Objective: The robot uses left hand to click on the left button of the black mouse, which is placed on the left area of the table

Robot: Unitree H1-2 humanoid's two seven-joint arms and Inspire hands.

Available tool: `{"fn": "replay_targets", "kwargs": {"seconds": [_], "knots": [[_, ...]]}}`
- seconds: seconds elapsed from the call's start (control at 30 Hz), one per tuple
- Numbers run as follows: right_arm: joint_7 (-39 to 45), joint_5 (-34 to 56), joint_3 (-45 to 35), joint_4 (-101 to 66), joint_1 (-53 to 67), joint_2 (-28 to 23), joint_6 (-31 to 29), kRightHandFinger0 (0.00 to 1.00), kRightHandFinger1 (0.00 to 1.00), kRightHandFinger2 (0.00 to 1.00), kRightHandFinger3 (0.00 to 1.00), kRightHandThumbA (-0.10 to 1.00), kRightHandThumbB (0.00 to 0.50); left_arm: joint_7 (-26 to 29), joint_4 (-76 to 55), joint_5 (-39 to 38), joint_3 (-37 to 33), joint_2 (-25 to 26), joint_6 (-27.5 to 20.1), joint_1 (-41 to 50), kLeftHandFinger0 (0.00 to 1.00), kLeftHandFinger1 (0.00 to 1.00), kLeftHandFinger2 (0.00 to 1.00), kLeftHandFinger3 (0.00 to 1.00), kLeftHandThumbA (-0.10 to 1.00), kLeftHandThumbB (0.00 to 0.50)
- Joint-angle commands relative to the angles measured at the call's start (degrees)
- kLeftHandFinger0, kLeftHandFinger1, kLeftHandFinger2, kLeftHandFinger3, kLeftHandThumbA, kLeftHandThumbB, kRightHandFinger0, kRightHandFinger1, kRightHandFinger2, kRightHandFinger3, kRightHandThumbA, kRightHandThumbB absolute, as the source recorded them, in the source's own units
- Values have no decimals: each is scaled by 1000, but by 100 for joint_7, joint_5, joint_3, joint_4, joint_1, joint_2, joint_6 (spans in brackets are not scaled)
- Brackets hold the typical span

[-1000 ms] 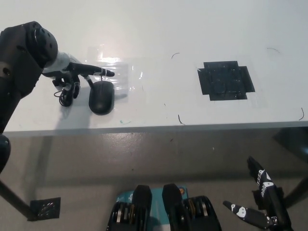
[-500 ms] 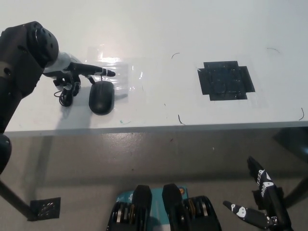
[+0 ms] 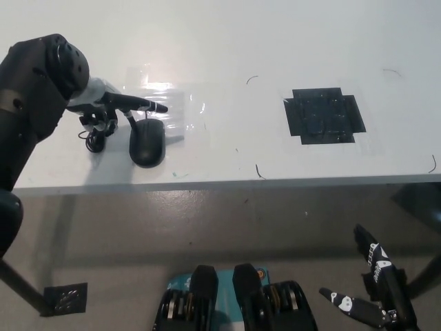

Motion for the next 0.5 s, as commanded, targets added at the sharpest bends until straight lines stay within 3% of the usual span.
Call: {"fn": "replay_targets", "kwargs": {"seconds": [0.0, 0.03, 0.1, 0.13, 0.17, 0.3, 0.4, 0.47], "knots": [[98, 84, -7, -187, -84, -29, -37, 1000, 1000, 1000, 1000, 1000, 133, 195, 93, 115, 20, -80, -346, 30, 0, 20, 323, 1000, 1000, 250], [98, 87, -8, -196, -84, -25, -22, 1000, 1000, 1000, 1000, 1000, 132, 226, 47, 117, 28, -69, -349, 65, 0, 58, 429, 1000, 1000, 243], [87, 93, -28, -225, -59, -32, -23, 1000, 1000, 1000, 1000, 1000, 130, 238, 124, 140, 11, -66, -495, -19, 0, 50, 451, 1000, 1000, 252], [91, 90, -28, -225, -61, -34, -24, 1000, 1000, 1000, 1000, 1000, 129, 201, 104, 114, 43, -42, -466, -55, 0, 5, 376, 844, 1000, 251], [94, 82, -29, -217, -65, -35, -23, 1000, 1000, 1000, 1000, 1000, 132, 176, 54, 76, 106, -12, -362, -102, 0, 4, 371, 980, 1000, 236], [94, 72, -29, -193, -53, -14, -47, 1000, 1000, 1000, 1000, 1000, 127, 88, -234, -70, 407, 171, 3, -311, 0, 111, 395, 1000, 1000, 232], [88, 53, -37, -203, -49, -12, -41, 1000, 1000, 1000, 1000, 1000, 134, 156, -858, -542, 1150, 539, 147, -464, 0, 3, 265, 1000, 1000, 299], [90, 56, -49, -193, -37, -25, -57, 1000, 1000, 1000, 1000, 1000, 134, 170, -1388, -734, 1575, 667, 279, -394, 0, 0, 173, 1000, 1000, 257]]}}
